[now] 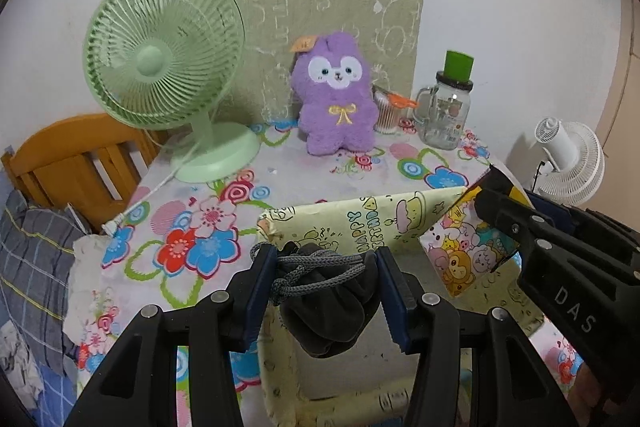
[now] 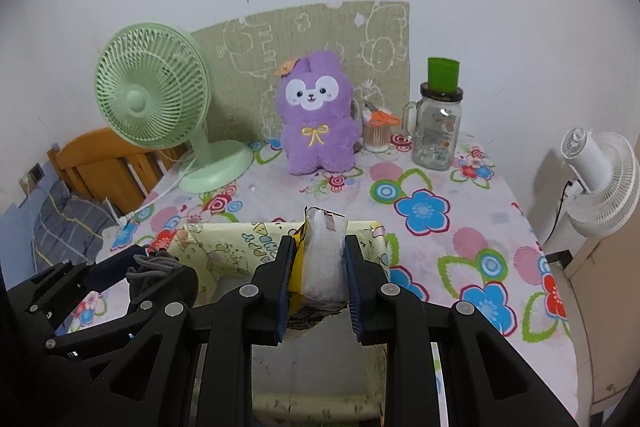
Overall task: Organize soft objects
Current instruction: 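Lift the pouch and white cloth with both tools over the fabric box, then open the left tool to drop the pouch while the right tool releases the cloth into the box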
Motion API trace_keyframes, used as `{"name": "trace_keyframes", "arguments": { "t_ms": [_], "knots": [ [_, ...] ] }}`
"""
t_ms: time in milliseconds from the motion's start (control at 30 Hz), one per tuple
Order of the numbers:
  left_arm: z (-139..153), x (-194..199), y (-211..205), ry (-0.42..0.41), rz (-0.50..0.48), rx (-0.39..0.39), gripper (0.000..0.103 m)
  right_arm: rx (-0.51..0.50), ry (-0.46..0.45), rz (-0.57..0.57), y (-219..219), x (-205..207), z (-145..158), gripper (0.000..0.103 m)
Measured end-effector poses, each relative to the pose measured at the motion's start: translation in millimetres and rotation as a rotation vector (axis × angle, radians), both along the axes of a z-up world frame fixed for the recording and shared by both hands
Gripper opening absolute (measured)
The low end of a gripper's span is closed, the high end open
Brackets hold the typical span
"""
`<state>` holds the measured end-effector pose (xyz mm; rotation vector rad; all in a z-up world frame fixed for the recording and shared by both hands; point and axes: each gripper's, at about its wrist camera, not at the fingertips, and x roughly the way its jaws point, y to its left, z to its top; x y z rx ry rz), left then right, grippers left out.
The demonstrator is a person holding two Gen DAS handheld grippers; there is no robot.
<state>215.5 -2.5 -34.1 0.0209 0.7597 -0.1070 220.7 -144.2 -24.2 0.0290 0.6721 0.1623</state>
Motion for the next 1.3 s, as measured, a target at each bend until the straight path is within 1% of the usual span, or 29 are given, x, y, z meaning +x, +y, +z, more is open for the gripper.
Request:
{"name": "trace_keyframes", "arguments": {
  "t_ms": [167,267,400,467,500,567,600,633,700,767,833,933,967,1033,1167,1300],
  "knots": [
    [-18,17,2,0.045,0.019,0.005,0.052,-0.014,0.022,0.002,4,16,-12,0.026],
    [-25,22,2,0.066,0.023,0.015,0.054,-0.017,0.044,0.002,5,25,-20,0.026],
    [-29,24,0,0.068,0.016,0.024,0.055,-0.038,0.052,0.002,10,34,-28,0.026],
    [-29,24,0,0.068,0.009,0.013,0.061,-0.035,0.063,0.006,11,37,-31,0.027],
    [-29,25,-1,0.07,0.005,0.007,0.063,-0.036,0.063,0.007,11,38,-33,0.03],
    [-28,23,-2,0.071,-0.006,0.005,0.069,-0.048,0.062,-0.002,12,38,-34,0.032],
    [-28,23,-3,0.071,-0.009,0.004,0.07,-0.051,0.062,-0.003,12,39,-34,0.04],
    [-27,22,-4,0.07,-0.012,0.007,0.073,-0.052,0.065,-0.004,12,38,-34,0.055],
    [-26,20,-6,0.068,-0.015,0.017,0.077,-0.046,0.056,-0.005,10,35,-32,0.071],
    [-22,16,-9,0.058,-0.014,0.037,0.081,-0.048,0.032,-0.01,10,30,-27,0.075],
    [-17,10,-11,0.042,-0.007,0.049,0.087,-0.056,0.022,-0.013,10,25,-22,0.082],
    [-11,2,-12,0.033,-0.011,0.046,0.092,-0.061,0.01,-0.01,9,16,-15,0.083],
    [-10,0,-12,0.034,-0.013,0.046,0.095,-0.064,0.009,-0.008,9,13,-13,0.083],
    [-6,-6,-14,0.024,-0.015,0.052,0.098,-0.068,-0.001,-0.012,9,6,-10,0.083],
    [2,-21,-16,-0.003,-0.012,0.063,0.1,-0.059,-0.018,-0.015,7,-9,-2,0.084],
    [8,-33,-16,-0.019,-0.009,0.061,0.101,-0.056,-0.036,-0.014,6,-24,4,0.089]
  ]
}}
